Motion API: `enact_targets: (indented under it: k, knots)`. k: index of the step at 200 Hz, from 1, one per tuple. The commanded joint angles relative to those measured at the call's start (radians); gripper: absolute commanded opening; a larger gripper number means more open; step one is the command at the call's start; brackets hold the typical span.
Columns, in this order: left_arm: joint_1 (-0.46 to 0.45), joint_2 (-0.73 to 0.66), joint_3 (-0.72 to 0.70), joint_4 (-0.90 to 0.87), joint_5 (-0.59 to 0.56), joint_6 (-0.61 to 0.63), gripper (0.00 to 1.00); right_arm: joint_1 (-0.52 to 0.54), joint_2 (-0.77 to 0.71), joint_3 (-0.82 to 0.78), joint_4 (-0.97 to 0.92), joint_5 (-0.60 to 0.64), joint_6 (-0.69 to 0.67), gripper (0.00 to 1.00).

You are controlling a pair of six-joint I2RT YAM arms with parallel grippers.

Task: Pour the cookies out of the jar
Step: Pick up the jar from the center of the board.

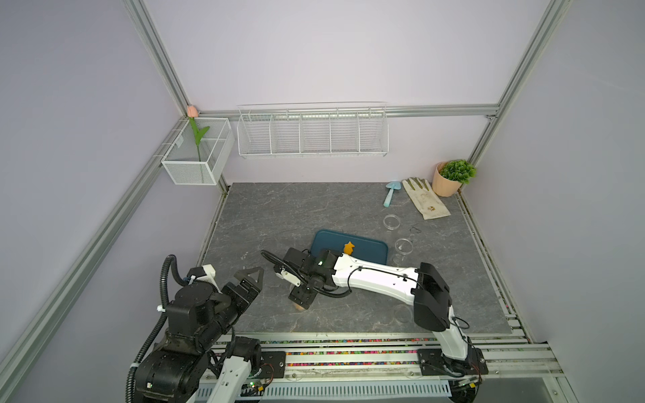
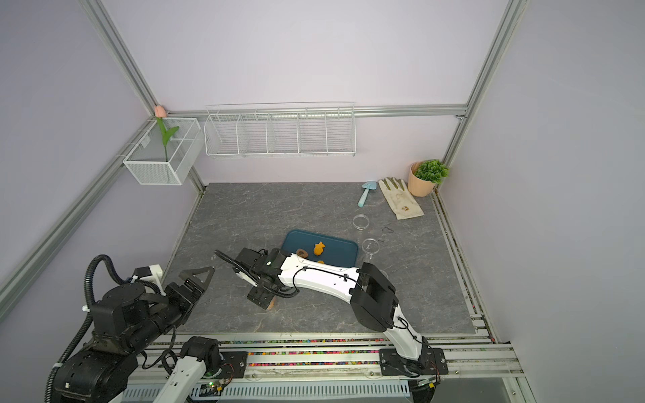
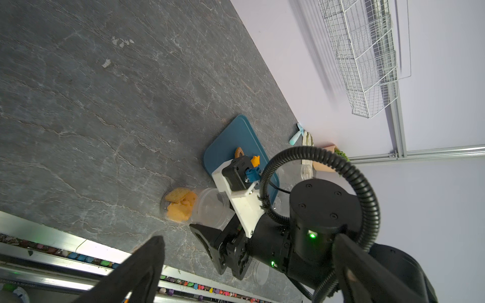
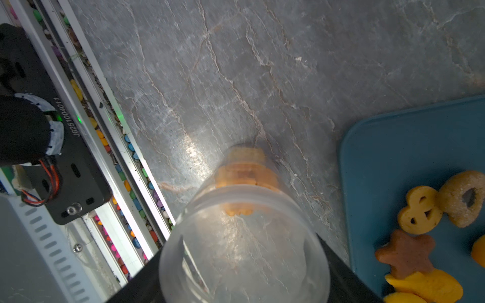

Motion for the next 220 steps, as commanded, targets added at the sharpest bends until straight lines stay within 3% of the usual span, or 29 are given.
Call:
enact_targets:
  k: [1, 35, 105, 167, 200, 220]
  knots:
    - [0.005, 0.009, -0.001, -0.011, 0.006, 0.014, 1.0, -0.023, -0.077, -0.039, 0.021, -0.033, 0.036, 0.7]
    - [0.005, 0.008, -0.001, -0.01, 0.006, 0.016, 1.0, -0.048, -0.085, -0.059, 0.035, -0.077, 0.075, 0.64]
    - [0.005, 0.016, -0.012, 0.027, 0.043, 0.02, 1.0, -0.115, -0.166, -0.068, 0.025, -0.114, 0.122, 0.64]
    - [0.004, 0.173, -0.076, 0.245, 0.302, 0.042, 1.0, -0.353, -0.426, -0.238, 0.075, -0.237, 0.272, 0.64]
    - [-0.017, 0.205, -0.191, 0.487, 0.388, -0.111, 1.0, -0.472, -0.555, -0.335, 0.087, -0.273, 0.336, 0.64]
    - [-0.104, 0.229, -0.257, 0.684, 0.387, -0.196, 1.0, -0.537, -0.627, -0.407, 0.131, -0.335, 0.416, 0.64]
